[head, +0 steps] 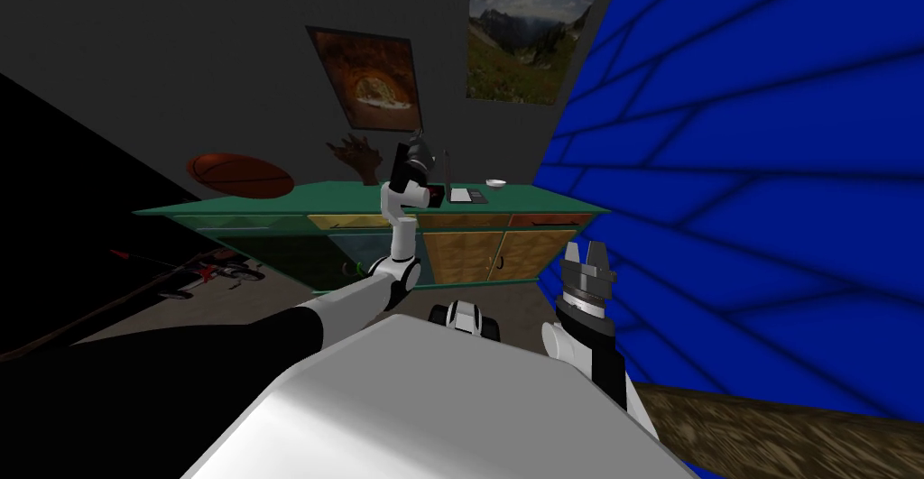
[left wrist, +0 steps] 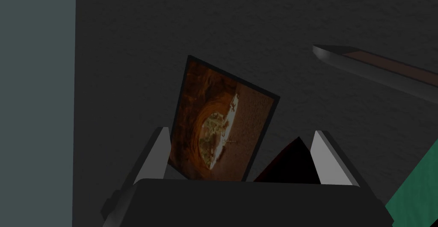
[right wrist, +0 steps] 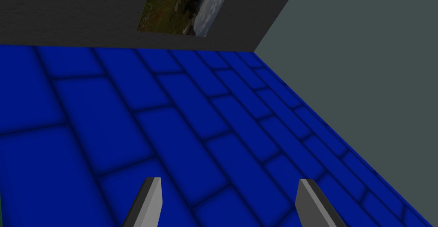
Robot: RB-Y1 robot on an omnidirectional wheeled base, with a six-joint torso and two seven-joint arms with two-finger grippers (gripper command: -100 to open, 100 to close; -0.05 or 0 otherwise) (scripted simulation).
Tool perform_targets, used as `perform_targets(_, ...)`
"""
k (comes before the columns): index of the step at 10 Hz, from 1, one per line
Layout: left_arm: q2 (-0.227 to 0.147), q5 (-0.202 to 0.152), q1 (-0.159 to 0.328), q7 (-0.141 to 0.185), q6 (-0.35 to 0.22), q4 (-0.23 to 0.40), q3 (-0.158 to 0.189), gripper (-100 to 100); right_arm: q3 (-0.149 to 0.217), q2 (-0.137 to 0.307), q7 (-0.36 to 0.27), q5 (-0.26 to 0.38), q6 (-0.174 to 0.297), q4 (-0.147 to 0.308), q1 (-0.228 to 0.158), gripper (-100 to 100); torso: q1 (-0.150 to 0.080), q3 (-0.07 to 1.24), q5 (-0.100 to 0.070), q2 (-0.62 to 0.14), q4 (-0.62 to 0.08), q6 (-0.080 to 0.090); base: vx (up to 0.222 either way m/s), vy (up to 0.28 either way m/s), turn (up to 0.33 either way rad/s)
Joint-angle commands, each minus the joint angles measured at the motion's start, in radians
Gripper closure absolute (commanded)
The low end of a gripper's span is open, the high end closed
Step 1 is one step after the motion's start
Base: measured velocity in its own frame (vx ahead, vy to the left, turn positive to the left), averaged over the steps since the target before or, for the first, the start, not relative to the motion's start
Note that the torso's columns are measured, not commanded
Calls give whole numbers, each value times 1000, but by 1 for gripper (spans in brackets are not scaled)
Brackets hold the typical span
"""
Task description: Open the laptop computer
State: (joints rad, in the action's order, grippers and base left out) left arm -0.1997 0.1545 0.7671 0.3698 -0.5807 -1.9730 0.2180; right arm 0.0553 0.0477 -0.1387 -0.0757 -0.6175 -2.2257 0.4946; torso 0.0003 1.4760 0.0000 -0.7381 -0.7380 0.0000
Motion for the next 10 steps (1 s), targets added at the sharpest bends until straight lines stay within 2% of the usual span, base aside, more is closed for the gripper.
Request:
perform_targets(1, 8, -6, 67, 25, -77, 48, 11, -100, 0, 0, 0, 0, 0, 0, 0, 0, 0, 0, 0, 0, 0, 0, -6, 25, 5)
perform_targets(2, 8, -6, 71, 25, -93, 48, 11, -100, 0, 0, 0, 0, 0, 0, 0, 0, 0, 0, 0, 0, 0, 0, -4, 23, 0)
perform_targets(3, 12, -13, 113, 39, -129, 79, 19, -100, 0, 0, 0, 0, 0, 0, 0, 0, 0, 0, 0, 0, 0, 0, -7, 30, 1)
perform_targets(4, 12, -13, 113, 39, -143, 79, 19, -100, 0, 0, 0, 0, 0, 0, 0, 0, 0, 0, 0, 0, 0, 0, -9, 28, -3)
perform_targets(5, 17, -20, 153, 53, -178, 109, 25, -100, 0, 0, 0, 0, 0, 0, 0, 0, 0, 0, 0, 0, 0, 0, -8, 30, -1)
perform_targets(6, 17, -20, 153, 53, -191, 109, 25, -100, 0, 0, 0, 0, 0, 0, 0, 0, 0, 0, 0, 0, 0, 0, -4, 28, -3)
perform_targets(7, 23, -27, 190, 65, -229, 138, 32, -100, 0, 0, 0, 0, 0, 0, 0, 0, 0, 0, 0, 0, 0, 0, -6, 33, -2)
perform_targets(8, 23, -27, 190, 65, -237, 138, 32, -100, 0, 0, 0, 0, 0, 0, 0, 0, 0, 0, 0, 0, 0, 0, -6, 31, -6)
perform_targets(9, 30, -34, 225, 77, -276, 167, 38, -100, 0, 0, 0, 0, 0, 0, 0, 0, 0, 0, 0, 0, 0, 0, -7, 38, -5)
perform_targets(10, 30, -34, 225, 77, -281, 167, 38, -100, 0, 0, 0, 0, 0, 0, 0, 0, 0, 0, 0, 0, 0, 0, -2, 31, -5)
